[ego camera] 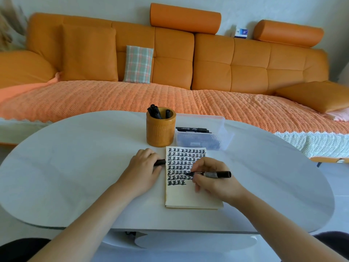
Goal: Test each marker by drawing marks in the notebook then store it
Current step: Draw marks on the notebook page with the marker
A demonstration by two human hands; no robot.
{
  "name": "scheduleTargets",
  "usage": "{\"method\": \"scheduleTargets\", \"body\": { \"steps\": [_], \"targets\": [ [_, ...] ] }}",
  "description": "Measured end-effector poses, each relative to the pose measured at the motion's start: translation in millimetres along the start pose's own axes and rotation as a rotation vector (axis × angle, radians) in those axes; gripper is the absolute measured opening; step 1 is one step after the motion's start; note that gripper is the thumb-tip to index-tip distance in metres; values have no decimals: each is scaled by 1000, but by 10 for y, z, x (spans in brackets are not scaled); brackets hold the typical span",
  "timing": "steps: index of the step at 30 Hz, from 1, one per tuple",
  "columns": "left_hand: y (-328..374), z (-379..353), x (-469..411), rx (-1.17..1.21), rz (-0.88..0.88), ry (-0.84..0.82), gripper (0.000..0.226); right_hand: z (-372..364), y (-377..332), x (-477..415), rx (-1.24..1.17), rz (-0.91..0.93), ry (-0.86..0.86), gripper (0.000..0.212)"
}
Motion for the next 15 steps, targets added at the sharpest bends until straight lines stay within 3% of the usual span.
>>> {"method": "scheduleTargets", "body": {
  "steps": [15],
  "targets": [
    [-7,-27,-3,11,-5,31,18,-31,187,-37,121,13,92,22]
  ]
}}
Point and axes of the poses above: each hand's wrist, its own x-axis away from the middle knuckle, its own z-axis out of the back of the hand, y = z × x, the point moved 5 cm from there along -x, towards the middle knuckle, and after that the axes turned 1 degree about -y, right-handed, at the moved point
